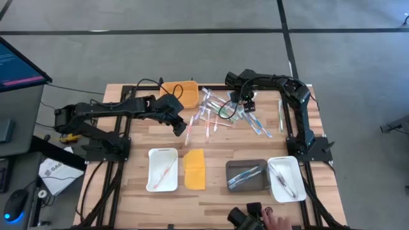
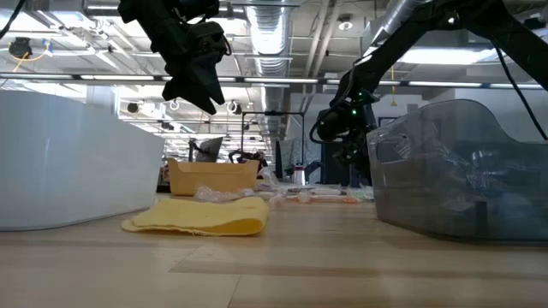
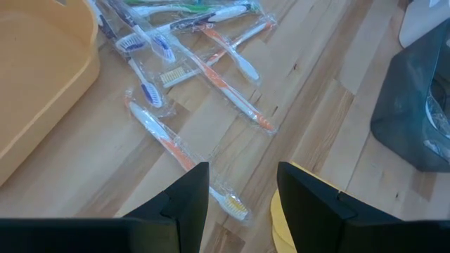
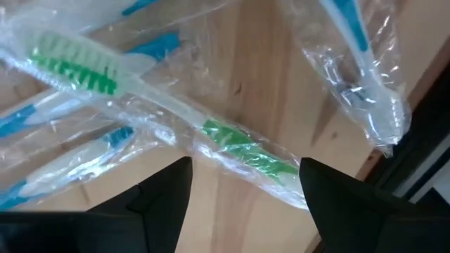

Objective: Pick & Place Toothbrushes
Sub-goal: Put the green toothbrush into the yellow bin

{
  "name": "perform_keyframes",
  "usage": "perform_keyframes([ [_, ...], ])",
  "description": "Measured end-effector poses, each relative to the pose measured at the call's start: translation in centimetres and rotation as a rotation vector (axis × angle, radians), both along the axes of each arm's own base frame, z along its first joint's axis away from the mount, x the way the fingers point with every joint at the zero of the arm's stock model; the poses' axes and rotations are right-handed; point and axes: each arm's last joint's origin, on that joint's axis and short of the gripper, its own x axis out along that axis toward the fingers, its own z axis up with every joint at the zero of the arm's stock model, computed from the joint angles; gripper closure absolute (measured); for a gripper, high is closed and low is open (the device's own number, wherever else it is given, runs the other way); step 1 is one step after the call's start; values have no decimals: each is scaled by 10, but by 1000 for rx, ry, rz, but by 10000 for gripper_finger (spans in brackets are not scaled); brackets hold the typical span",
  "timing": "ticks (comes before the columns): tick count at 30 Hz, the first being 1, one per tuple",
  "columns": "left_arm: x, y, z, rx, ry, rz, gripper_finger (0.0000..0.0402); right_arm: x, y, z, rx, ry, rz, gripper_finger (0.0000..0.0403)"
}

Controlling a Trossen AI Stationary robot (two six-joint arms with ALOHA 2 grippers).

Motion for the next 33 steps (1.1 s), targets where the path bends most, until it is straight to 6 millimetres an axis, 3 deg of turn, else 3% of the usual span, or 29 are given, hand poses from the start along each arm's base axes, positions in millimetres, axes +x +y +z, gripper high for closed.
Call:
perform_keyframes([
  [7, 0, 0, 0, 7, 0, -8, 239, -7, 10, -15, 21, 31, 2, 143],
  [16, 0, 0, 0, 8, -3, -8, 239, -5, 15, -17, 14, 39, -16, 154],
  [20, 1, 0, 1, 8, -7, -7, 239, -5, 18, -17, 26, 53, -28, 203],
  [29, 1, 0, 1, 5, -10, -2, 239, -7, 27, -18, 59, 96, -85, 381],
  [33, 1, 2, 1, 8, -16, 1, 239, -8, 28, -18, 52, 106, -130, 375],
])
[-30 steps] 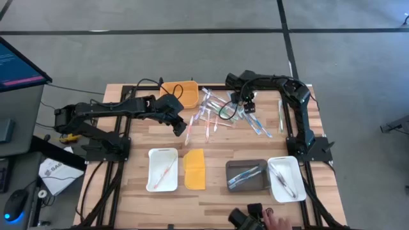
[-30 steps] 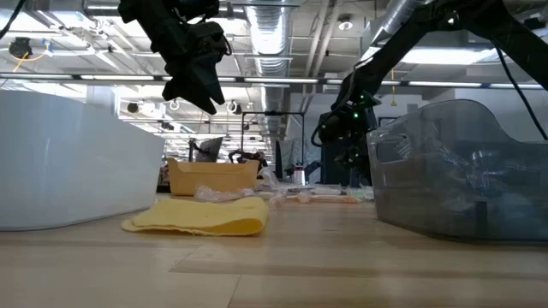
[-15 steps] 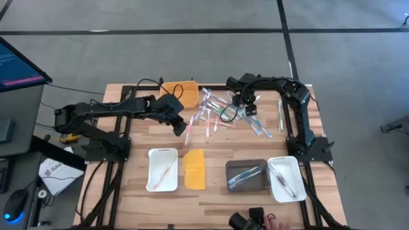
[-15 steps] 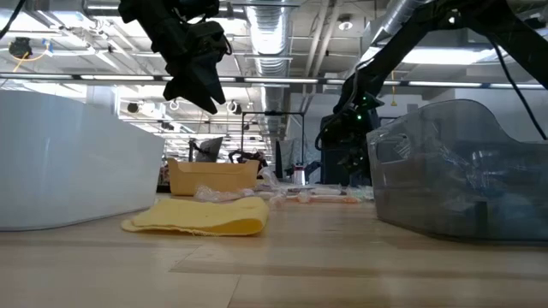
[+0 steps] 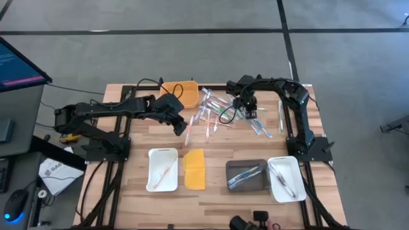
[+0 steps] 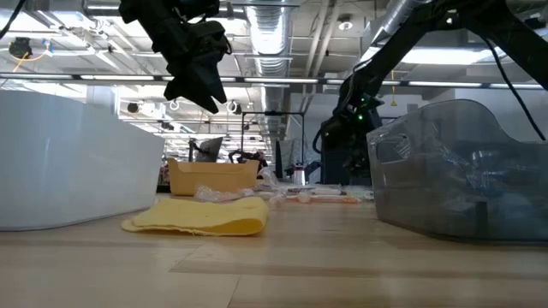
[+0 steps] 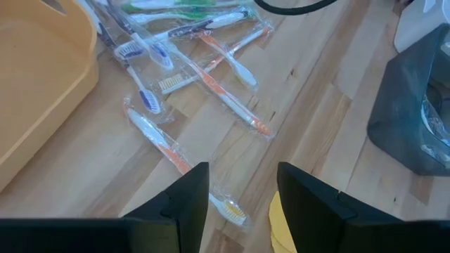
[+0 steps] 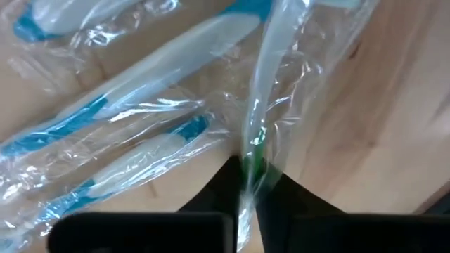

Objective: Pick & Place Toothbrushes
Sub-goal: Put the green toothbrush into the yellow bin

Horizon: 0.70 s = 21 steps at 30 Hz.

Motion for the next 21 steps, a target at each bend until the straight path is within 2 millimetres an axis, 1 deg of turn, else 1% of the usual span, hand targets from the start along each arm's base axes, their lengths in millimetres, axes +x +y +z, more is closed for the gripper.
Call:
perform_keyframes([
  [3, -1, 0, 2, 2, -7, 1, 239, -2, 2, 3, 5, 23, -31, 368],
  [7, -6, 3, 9, 8, -35, 19, 239, 0, 4, 19, 5, 64, -84, 392],
  [11, -16, 6, 20, 46, -77, 64, 239, 12, 3, 40, -49, 40, -152, 381],
  [13, -21, 8, 27, 76, -98, 98, 239, 22, 3, 54, -84, 2, -163, 384],
  [16, -32, 12, 38, 119, -138, 152, 239, 43, 5, 79, -143, -101, -140, 392],
  [21, -48, 18, 53, 172, -199, 231, 239, 84, 13, 130, -239, -395, -90, 390],
])
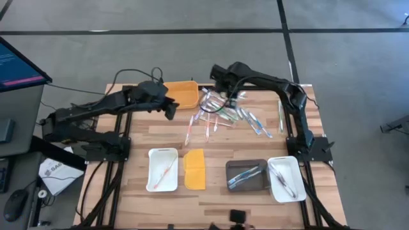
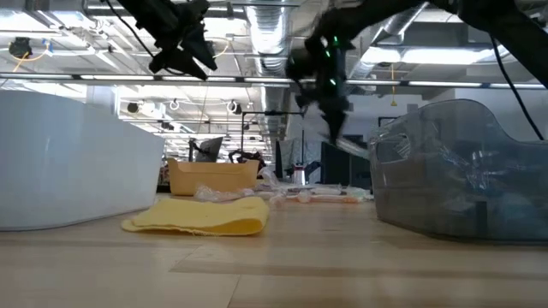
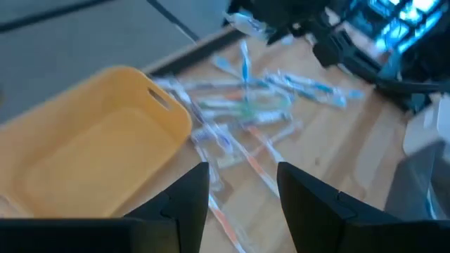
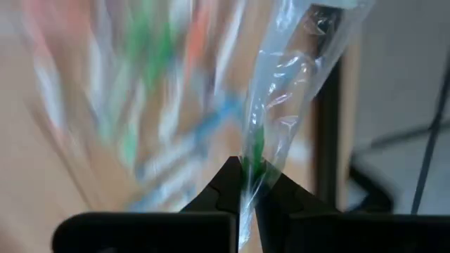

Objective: Pick & Place Toothbrushes
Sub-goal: Put the green toothbrush into the yellow bin

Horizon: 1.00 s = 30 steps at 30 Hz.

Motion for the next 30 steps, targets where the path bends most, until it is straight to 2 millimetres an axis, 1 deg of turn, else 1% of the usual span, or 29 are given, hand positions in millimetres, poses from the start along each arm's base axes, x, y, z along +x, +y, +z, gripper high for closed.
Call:
perform_keyframes([
  [3, -6, 4, 4, 10, -20, 30, 239, 22, 5, 30, -59, -213, 41, 392],
  [6, -8, 7, 5, 11, -20, 46, 239, 42, 10, 55, -110, -438, 32, 392],
  [8, -8, 8, 4, 9, -20, 51, 239, 52, 12, 65, -111, -581, 4, 392],
  [10, -7, 9, 3, -10, -25, 64, 239, 60, 11, 70, -98, -698, -35, 392],
  [12, -6, 8, 2, -23, -28, 70, 239, 71, 10, 67, -75, -786, -84, 392],
  [15, -6, 8, 2, -27, -32, 73, 239, 83, 4, 50, -29, -835, -147, 392],
  [17, -6, 8, 2, -28, -32, 73, 239, 89, 3, 40, 11, -828, -181, 392],
  [20, -7, 8, 3, -27, -34, 73, 239, 103, 3, 29, 30, -850, -200, 392],
  [27, -7, 7, 3, -46, -44, 59, 239, 128, -6, 12, 26, -871, -191, 392],
  [28, -7, 7, 3, -48, -44, 58, 239, 132, -8, 8, 27, -863, -192, 392],
  [30, -7, 6, 3, -48, -45, 56, 239, 136, -9, -8, 39, -831, -198, 392],
])
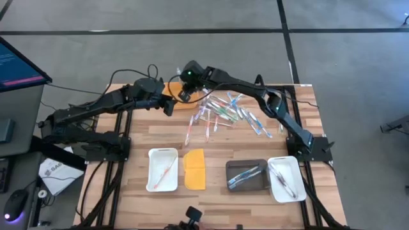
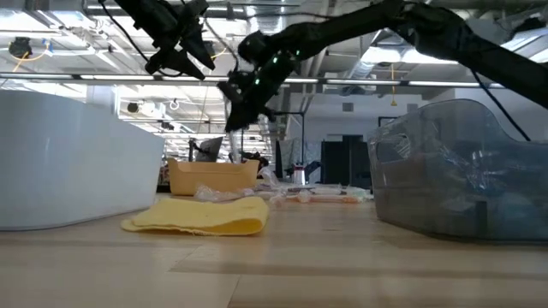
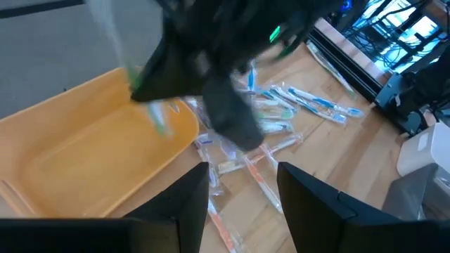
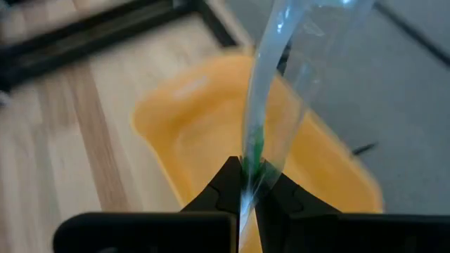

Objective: Pick & Place Toothbrushes
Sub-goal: Put the green toothbrush into the yellow bin

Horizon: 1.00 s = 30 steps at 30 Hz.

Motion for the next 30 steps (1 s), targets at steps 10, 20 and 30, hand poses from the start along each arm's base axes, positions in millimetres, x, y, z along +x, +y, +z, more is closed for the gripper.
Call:
perform_keyframes([
  [10, 0, -1, -1, -18, 3, -22, 239, -9, -7, -30, 69, 163, -34, 392],
  [20, 0, -1, -1, -12, 8, -27, 239, -26, 5, -37, 145, 370, 13, 392],
  [30, 0, -1, -1, -11, 10, -28, 239, -28, 25, -35, 121, 494, 160, 388],
])
